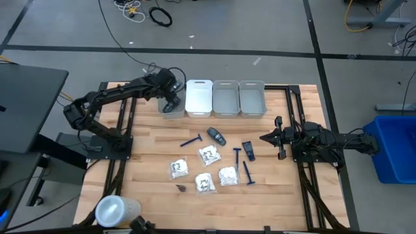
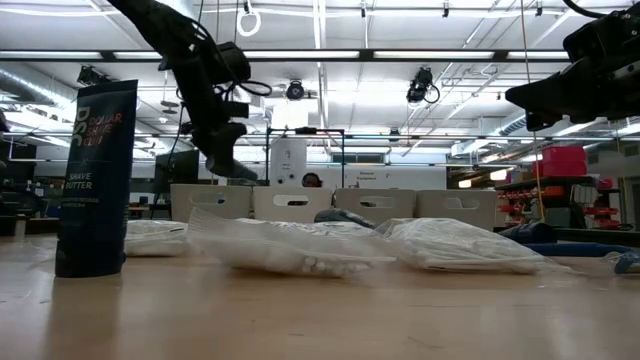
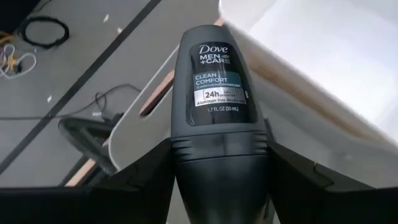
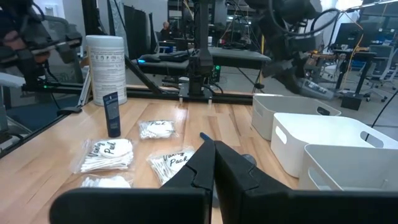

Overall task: Pick & Place Travel size toiletries
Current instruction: Put the gray deodorant into the left gray bin

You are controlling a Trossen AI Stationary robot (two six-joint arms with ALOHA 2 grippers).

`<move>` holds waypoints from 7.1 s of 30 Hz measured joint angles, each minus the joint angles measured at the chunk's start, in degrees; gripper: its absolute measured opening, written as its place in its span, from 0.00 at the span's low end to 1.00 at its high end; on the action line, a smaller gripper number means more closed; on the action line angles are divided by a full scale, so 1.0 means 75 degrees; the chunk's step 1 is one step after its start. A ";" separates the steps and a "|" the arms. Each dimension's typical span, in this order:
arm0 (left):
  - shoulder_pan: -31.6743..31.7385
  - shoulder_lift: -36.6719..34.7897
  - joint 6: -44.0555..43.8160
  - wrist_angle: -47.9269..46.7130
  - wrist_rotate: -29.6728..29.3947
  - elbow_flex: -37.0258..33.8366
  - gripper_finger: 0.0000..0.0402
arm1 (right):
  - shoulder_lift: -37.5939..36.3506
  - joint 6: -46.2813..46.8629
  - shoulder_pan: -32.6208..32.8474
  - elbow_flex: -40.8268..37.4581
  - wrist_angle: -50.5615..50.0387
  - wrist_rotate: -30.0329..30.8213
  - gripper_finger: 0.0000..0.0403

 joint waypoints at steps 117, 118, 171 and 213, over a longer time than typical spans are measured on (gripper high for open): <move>-0.3764 0.0096 0.3590 0.0554 0.2581 0.2493 0.70 | -0.0001 0.0000 0.0000 0.0001 0.0000 0.0001 0.03; -0.3728 0.0160 0.3588 0.0544 0.2635 0.2659 0.70 | 0.0000 0.0000 0.0000 0.0001 0.0003 -0.0007 0.03; -0.3105 0.3902 0.5020 0.0625 0.5682 0.3670 0.70 | 0.0057 0.0000 0.0001 -0.0001 0.0000 -0.0002 0.03; -0.3020 0.4523 0.4760 0.1608 0.5659 0.3105 0.70 | 0.0057 0.0000 0.0002 -0.0001 0.0000 0.0001 0.03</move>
